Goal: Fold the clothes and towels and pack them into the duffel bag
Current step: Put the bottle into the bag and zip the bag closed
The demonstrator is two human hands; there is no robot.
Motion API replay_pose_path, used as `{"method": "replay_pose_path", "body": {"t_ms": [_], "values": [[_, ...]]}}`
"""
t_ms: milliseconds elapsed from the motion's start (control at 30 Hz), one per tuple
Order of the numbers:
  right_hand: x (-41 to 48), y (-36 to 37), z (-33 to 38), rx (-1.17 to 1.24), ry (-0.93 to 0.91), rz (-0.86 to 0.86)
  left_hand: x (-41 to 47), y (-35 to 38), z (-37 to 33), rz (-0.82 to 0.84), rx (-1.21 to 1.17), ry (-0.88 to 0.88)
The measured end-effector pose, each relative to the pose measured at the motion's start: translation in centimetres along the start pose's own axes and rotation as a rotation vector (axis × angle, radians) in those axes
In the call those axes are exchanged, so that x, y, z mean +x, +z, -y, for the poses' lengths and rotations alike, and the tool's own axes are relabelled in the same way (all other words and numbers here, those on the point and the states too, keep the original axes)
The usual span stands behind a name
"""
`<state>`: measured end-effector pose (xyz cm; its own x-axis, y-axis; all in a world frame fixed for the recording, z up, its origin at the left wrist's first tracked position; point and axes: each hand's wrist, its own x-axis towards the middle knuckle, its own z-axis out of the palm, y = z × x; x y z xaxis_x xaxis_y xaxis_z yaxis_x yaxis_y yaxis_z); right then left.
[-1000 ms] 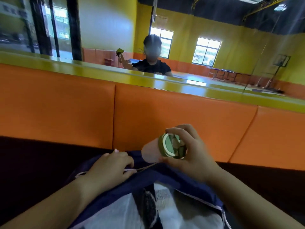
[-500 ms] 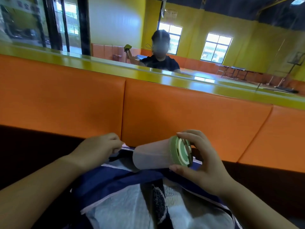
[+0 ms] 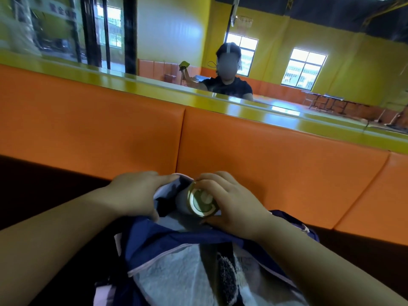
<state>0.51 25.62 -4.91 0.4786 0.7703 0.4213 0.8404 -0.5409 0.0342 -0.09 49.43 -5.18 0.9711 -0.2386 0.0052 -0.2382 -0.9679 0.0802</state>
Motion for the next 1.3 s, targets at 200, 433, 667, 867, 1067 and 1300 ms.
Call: {"method": "replay_pose_path", "body": {"t_ms": [200, 433, 667, 867, 1067, 1300], "values": [[2.5, 2.2, 0.2, -0.033, -0.066, 0.135, 0.7, -0.8, 0.0, 0.01, -0.004, -0.01], [3.9, 5.0, -0.6, -0.2, -0.037, 0.445, 1.0, -0.8, 0.2, -0.025, -0.022, 0.018], [3.7, 5.5, -0.6, -0.112, 0.048, 0.558, 0.4, 0.2, 0.6, -0.057, -0.089, 0.022], [1.8, 1.9, 0.1, -0.017, 0.095, 0.408, -0.9, 0.3, 0.6, -0.182, -0.179, 0.076], [-3.9, -2.7, 0.4, 0.047, 0.247, 0.196, -1.8, -0.7, -3.2, -0.348, -0.251, 0.163], [-13.7, -5.6, -1.0, 0.053, 0.659, -0.021, -2.4, -0.6, -11.7, -0.294, -0.357, 0.265]]}}
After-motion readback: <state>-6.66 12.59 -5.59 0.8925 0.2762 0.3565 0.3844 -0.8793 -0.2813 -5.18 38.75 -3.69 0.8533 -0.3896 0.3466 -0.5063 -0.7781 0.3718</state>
